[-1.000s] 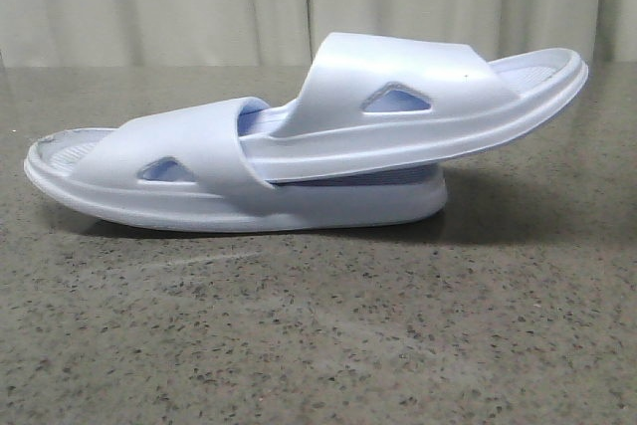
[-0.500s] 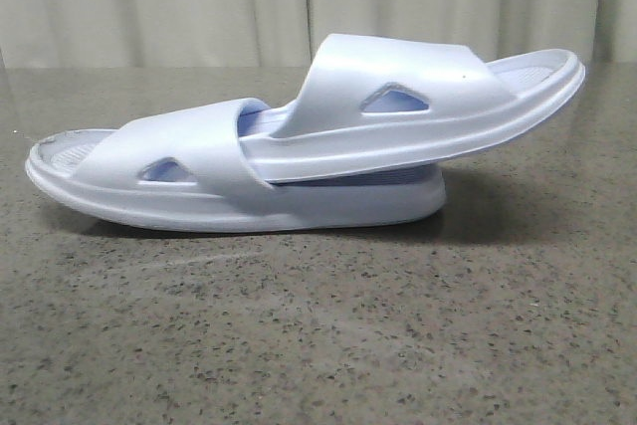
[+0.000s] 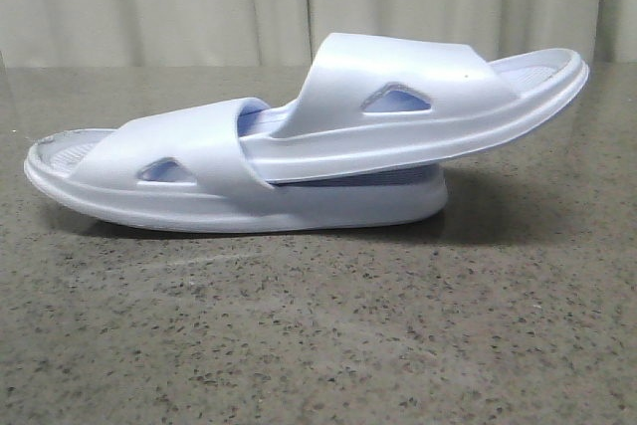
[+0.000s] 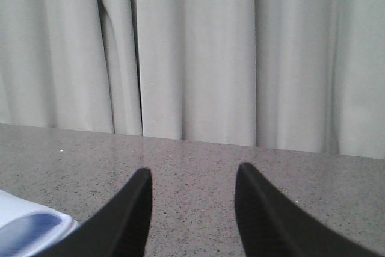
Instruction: Insert blue slippers together front up
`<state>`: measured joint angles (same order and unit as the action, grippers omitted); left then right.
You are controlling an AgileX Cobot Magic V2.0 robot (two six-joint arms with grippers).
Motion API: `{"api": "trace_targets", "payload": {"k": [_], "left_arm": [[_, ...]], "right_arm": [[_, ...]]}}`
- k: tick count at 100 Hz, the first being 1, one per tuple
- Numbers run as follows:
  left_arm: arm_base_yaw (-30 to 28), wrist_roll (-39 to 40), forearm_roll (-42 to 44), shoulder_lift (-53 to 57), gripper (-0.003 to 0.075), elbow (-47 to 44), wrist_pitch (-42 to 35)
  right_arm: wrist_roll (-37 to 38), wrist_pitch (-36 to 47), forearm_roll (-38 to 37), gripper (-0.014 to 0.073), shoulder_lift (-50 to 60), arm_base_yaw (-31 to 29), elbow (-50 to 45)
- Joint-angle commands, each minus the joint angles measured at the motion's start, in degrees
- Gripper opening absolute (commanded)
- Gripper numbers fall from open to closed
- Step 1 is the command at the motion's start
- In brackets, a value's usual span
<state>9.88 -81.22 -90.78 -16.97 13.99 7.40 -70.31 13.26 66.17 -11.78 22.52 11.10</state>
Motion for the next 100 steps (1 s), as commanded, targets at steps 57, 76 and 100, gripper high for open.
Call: {"api": "trace_targets", "payload": {"k": [57, 76, 100], "left_arm": [[0.2, 0.1, -0.9, -0.5, 0.0016, 1.6, 0.3], [0.2, 0.1, -0.9, -0.5, 0.0016, 1.6, 0.3], [0.2, 0.1, -0.9, -0.5, 0.0016, 1.6, 0.3]], "right_arm": [[-1.1, 2.9, -0.2, -0.0107, -0.3, -0.1, 1.4], [-1.1, 2.8, -0.2, -0.0107, -0.3, -0.1, 1.4], [-1.1, 2.8, -0.2, -0.0107, -0.3, -0.1, 1.4]]}}
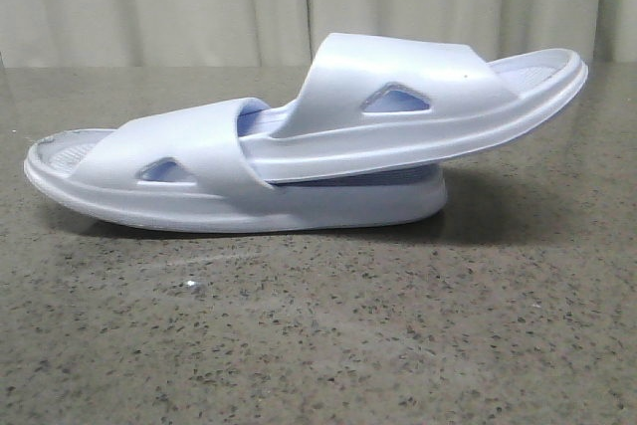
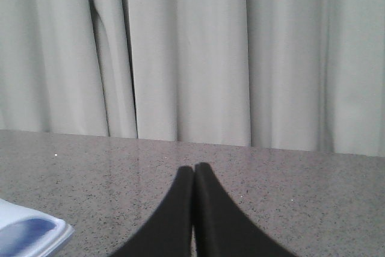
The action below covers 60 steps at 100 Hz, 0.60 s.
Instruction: Insert blue slippers together front up
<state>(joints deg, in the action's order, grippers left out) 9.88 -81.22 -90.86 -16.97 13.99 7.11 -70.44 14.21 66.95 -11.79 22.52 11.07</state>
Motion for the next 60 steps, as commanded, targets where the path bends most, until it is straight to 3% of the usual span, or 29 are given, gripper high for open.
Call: {"api": "trace_targets", "payload": {"k": [1, 48, 60], "left_arm": [[0.2, 0.1, -0.8, -0.5, 0.0016, 1.6, 0.6], [0.2, 0.1, -0.4, -0.5, 0.0016, 1.4, -1.8], [0.2, 1.3, 10.0, -0.5, 0.0016, 1.4, -2.5]], "right_arm": [[-1.0, 1.8, -1.0, -0.0107, -0.3, -0.1, 1.5], [-1.0, 1.8, -1.0, -0.0107, -0.3, -0.1, 1.5], [-1.0, 1.8, -1.0, -0.0107, -0.3, -0.1, 1.5]]}}
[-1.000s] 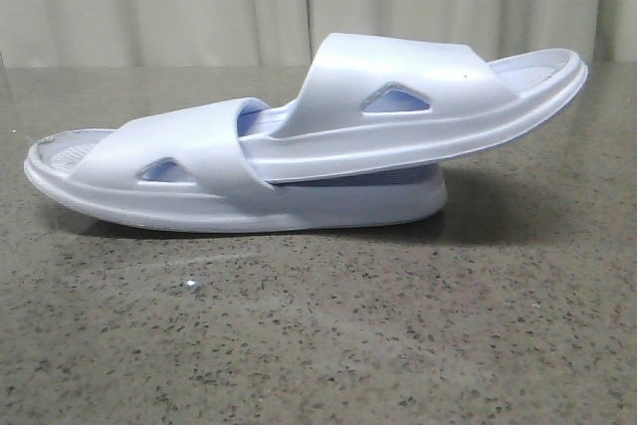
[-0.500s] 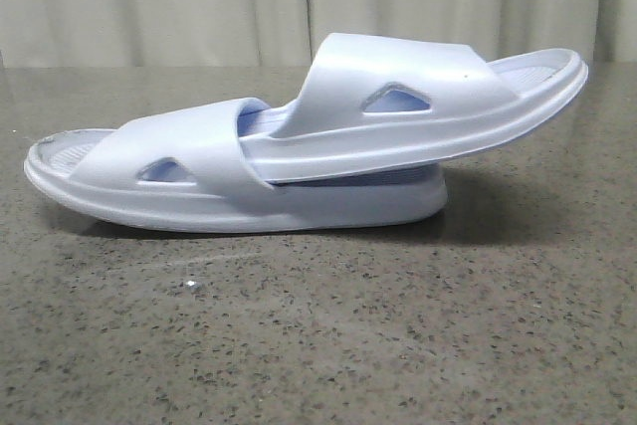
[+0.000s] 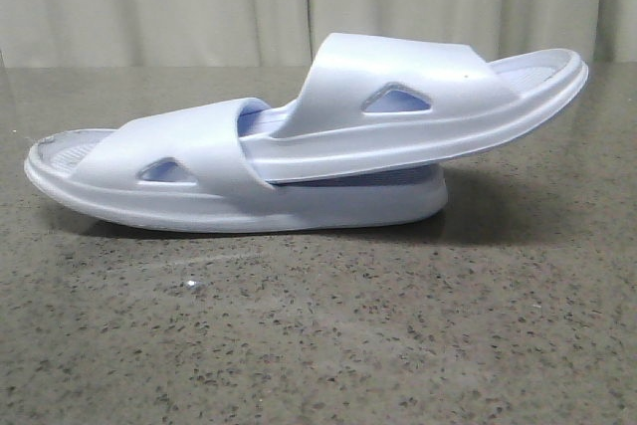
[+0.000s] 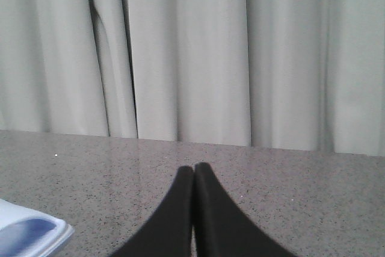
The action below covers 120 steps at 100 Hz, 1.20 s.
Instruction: Insert blue slippers together front up
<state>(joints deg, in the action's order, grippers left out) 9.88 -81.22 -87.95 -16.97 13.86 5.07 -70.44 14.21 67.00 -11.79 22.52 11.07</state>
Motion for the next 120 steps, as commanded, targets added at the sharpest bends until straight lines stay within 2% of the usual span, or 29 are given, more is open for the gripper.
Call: {"api": "trace_targets", "payload": {"k": [1, 9, 28, 35, 47, 61, 77, 88, 120], "left_arm": [[0.2, 1.8, 8.1, -0.4, 0.0016, 1.5, -0.4], [0.2, 12.0, 20.0, 0.1, 0.0016, 1.5, -0.3], [0.2, 49.3, 57.0, 2.6, 0.0016, 0.4, 0.0], [0.2, 59.5, 67.0, 4.3, 0.0016, -1.1, -0.1], [0.2, 70.6, 76.6, 7.8, 0.0016, -4.2, -0.6], [0.2, 76.4, 82.7, 12.0, 0.0016, -7.4, -0.7], [-0.3, 77.3, 83.9, 15.0, 0.0016, -10.0, -0.9], [-2.0, 81.2, 86.3, 15.7, 0.0016, -11.7, -1.0], [-5.0, 81.2, 87.3, 18.9, 0.0016, -14.5, -0.7]], "right_arm": [[-1.0, 1.8, -1.1, -0.0107, -0.3, -0.1, 1.5], [-1.0, 1.8, -1.1, -0.0107, -0.3, -0.1, 1.5], [-1.0, 1.8, -1.1, -0.0107, -0.3, -0.1, 1.5], [-1.0, 1.8, -1.1, -0.0107, -0.3, -0.1, 1.5], [-1.0, 1.8, -1.1, -0.0107, -0.3, -0.1, 1.5], [-1.0, 1.8, -1.1, -0.0107, -0.3, -0.1, 1.5], [-1.0, 1.8, -1.1, -0.0107, -0.3, -0.1, 1.5], [-1.0, 1.8, -1.1, -0.0107, -0.3, -0.1, 1.5], [-1.0, 1.7, -1.1, -0.0107, -0.3, -0.1, 1.5]]}}
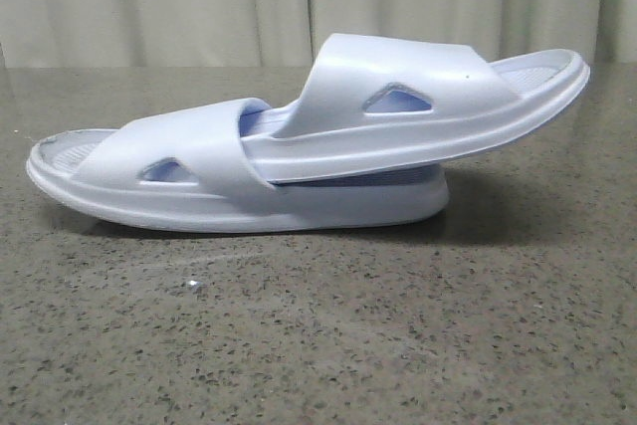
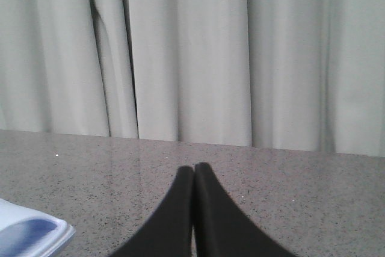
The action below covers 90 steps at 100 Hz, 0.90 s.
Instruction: Insert blue slippers together front up
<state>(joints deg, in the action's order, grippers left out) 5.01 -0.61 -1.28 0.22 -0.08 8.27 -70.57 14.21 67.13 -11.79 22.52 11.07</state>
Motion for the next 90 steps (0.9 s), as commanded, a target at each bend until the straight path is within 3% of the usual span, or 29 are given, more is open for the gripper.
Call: {"api": "trace_targets", "payload": {"k": [1, 90], "left_arm": [[-0.2, 0.6, 0.7, 1.7, 0.0016, -0.6, -3.9], [-0.2, 0.6, 1.3, 1.7, 0.0016, -0.6, -4.0]], "right_arm": [[-0.9, 1.7, -1.2, -0.0107, -0.3, -0.1, 1.5], [-0.9, 1.7, -1.2, -0.0107, -0.3, -0.1, 1.5]]}}
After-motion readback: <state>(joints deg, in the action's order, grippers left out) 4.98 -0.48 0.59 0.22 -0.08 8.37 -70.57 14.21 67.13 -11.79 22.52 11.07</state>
